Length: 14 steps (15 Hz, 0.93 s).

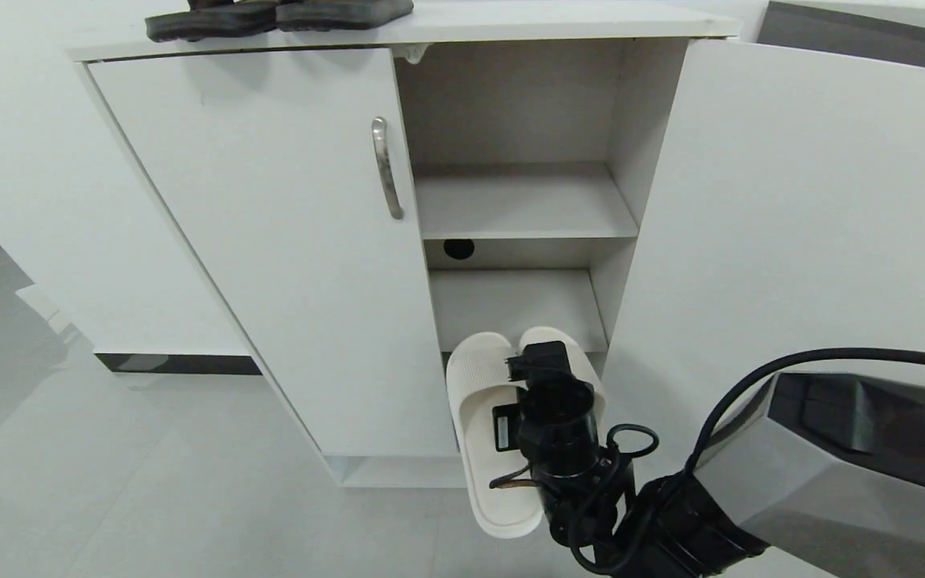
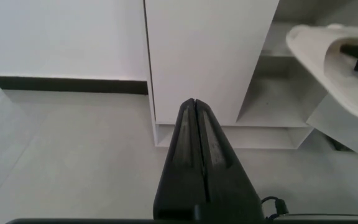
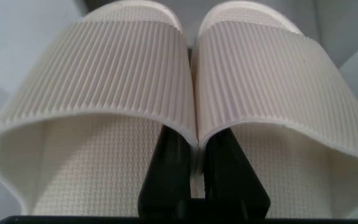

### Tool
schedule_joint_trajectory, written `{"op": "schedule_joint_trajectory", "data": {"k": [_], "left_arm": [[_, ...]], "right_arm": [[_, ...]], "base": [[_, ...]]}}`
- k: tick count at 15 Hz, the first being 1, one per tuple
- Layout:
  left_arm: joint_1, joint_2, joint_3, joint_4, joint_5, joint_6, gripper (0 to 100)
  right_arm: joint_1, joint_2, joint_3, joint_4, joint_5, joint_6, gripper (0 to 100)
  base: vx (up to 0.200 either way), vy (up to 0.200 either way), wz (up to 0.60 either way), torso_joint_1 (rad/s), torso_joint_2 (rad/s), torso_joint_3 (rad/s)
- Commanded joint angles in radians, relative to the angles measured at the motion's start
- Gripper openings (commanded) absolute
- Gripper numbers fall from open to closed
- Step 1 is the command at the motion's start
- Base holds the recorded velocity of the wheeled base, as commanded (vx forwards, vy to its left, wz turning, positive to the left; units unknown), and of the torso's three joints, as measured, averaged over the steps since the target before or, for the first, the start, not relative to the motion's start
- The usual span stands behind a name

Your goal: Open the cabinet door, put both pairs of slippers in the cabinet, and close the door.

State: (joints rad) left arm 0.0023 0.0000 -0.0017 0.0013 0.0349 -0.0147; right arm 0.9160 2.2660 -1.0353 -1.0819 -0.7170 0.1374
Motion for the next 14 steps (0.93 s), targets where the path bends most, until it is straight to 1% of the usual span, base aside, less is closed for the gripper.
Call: {"op": "schedule_joint_trajectory", "data": {"k": [1, 2, 3, 4, 6, 7, 8, 9, 10, 14], "left_arm": [[0.001, 0.002, 0.000, 0.000, 0.000, -0.002, 0], [0.001, 0.002, 0.000, 0.000, 0.000, -0.002, 0], [0.001, 0.002, 0.000, 0.000, 0.000, -0.001, 0], [0.001, 0.002, 0.002, 0.000, 0.000, -0.002, 0], [0.001, 0.002, 0.000, -0.001, 0.000, -0.001, 0], [0.001, 0.002, 0.002, -0.001, 0.000, -0.002, 0], [0.001, 0.002, 0.000, -0.001, 0.000, -0.001, 0], [0.001, 0.002, 0.002, -0.001, 0.000, -0.002, 0], [0.001, 0.002, 0.002, -0.001, 0.000, -0.002, 0], [0.001, 0.002, 0.002, -0.001, 0.000, -0.004, 0]], "right_arm": [[-0.020, 0.076, 0.006, -0.161, -0.022, -0.091, 0], [-0.028, 0.087, 0.003, -0.199, -0.035, -0.133, 0], [-0.031, 0.086, 0.001, -0.199, -0.042, -0.144, 0], [-0.037, 0.084, -0.020, -0.187, -0.044, -0.144, 0], [-0.046, 0.072, -0.058, -0.108, -0.045, -0.139, 0], [-0.048, 0.069, -0.092, -0.069, -0.045, -0.110, 0], [-0.046, 0.070, -0.100, -0.059, -0.045, -0.102, 0], [-0.048, 0.072, -0.100, -0.058, -0.045, -0.099, 0], [-0.049, 0.073, -0.098, -0.058, -0.045, -0.099, 0], [-0.091, 0.089, -0.109, -0.038, -0.053, -0.098, 0]], "base": [[0.000, 0.000, 0.00, 0.002, 0.00, -0.193], [0.000, 0.000, 0.00, 0.002, 0.00, -0.193], [0.000, 0.000, 0.00, 0.002, 0.00, -0.203], [0.000, 0.000, 0.00, 0.002, 0.00, -0.193], [0.000, 0.000, 0.00, 0.010, 0.01, -0.127], [0.000, 0.000, 0.00, 0.000, 0.00, 0.000], [0.000, 0.000, 0.00, 0.000, 0.00, 0.000], [0.000, 0.000, 0.00, 0.000, 0.00, 0.000], [0.000, 0.200, 0.00, 0.007, 0.00, -0.007], [0.000, 0.000, 0.00, 0.000, 0.00, 0.000]]}}
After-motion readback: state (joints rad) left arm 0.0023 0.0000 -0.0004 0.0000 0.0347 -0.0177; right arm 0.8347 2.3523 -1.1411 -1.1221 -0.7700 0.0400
